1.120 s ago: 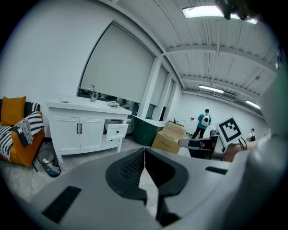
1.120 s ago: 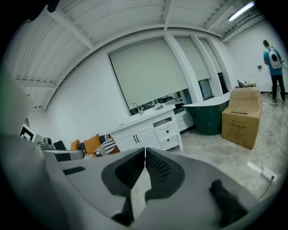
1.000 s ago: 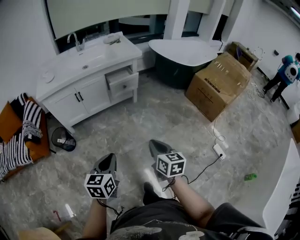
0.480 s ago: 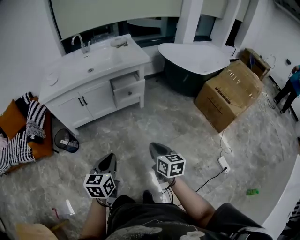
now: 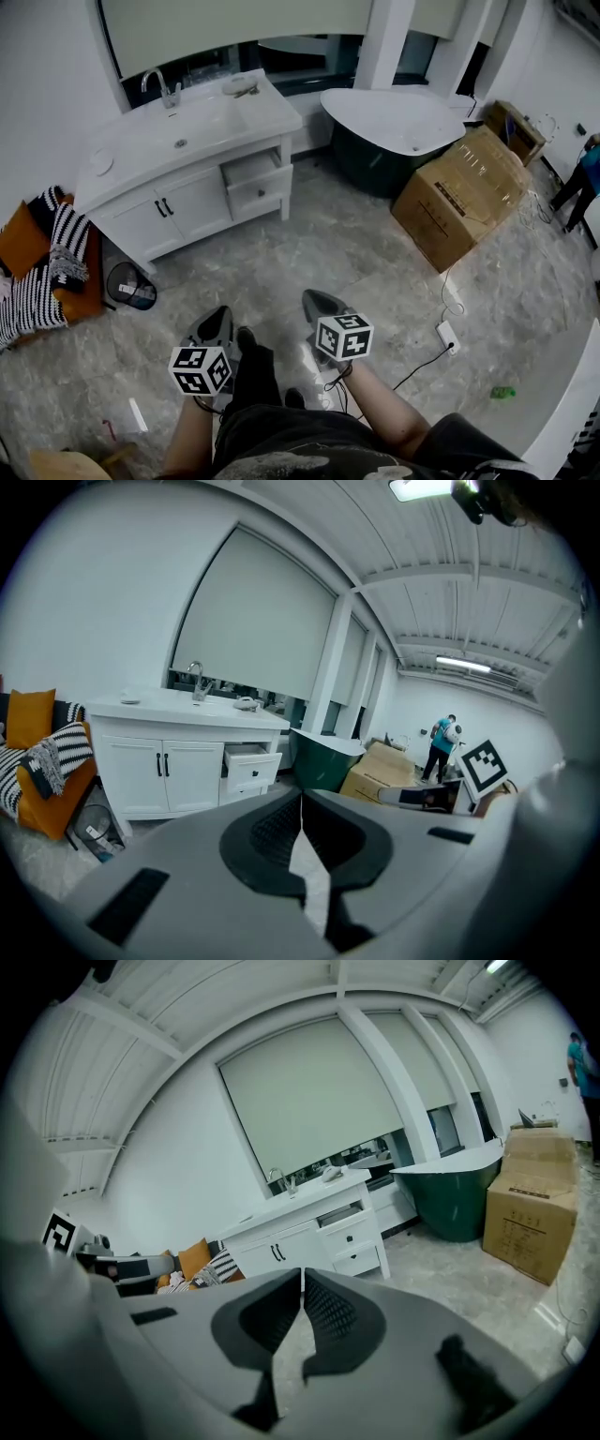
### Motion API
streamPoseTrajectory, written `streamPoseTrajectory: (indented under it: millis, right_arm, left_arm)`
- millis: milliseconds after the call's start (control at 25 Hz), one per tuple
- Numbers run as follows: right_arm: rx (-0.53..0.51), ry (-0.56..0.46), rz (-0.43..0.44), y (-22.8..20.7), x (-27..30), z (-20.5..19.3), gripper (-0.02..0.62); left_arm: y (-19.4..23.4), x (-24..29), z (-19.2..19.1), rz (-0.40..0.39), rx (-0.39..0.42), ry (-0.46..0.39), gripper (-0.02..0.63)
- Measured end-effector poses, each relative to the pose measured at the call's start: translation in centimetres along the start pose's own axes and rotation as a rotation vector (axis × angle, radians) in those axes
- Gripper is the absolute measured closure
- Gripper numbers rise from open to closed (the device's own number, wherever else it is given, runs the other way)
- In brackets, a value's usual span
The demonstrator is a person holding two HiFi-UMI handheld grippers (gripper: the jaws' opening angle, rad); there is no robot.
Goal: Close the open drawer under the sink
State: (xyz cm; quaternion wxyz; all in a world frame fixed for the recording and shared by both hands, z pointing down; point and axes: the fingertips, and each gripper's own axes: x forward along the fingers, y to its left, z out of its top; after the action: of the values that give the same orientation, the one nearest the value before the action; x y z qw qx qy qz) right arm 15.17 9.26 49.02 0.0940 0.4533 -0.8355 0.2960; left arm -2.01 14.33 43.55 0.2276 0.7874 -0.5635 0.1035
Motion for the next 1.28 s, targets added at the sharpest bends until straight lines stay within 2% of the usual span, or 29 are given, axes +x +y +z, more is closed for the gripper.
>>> streamPoseTrajectory:
  millis: [440,680,880,1080,1280]
  right_arm:
    - [0.037,0.003,-0.107,-4.1,7.1,3.1,0.569]
    - [0.036,0.022,-0.161,-4.6,13.6,5.8,0.569]
    - [0.042,0.017,-0.177,-4.2,18.7,8.7,0.569]
    - [0.043,0.012,-0.181,-3.8,22.9,10.4,0.568]
    - [0.033,0.014,-0.232,-4.8,25.9,11.1,0.568]
  left_arm:
    - [4.9,8.8,3.2,-0.064,0.0,0.03,0.591]
    - [10.3,13.7,6.1,-0.089,-0.03,0.051,0.591]
    - [14.8,17.4,8.4,-0.101,-0.024,0.077,0.591]
    - [18.5,20.3,9.4,-0.132,-0.037,0.1,0.591]
    - [21.4,22.7,10.1,-0.155,-0.047,0.108,0.591]
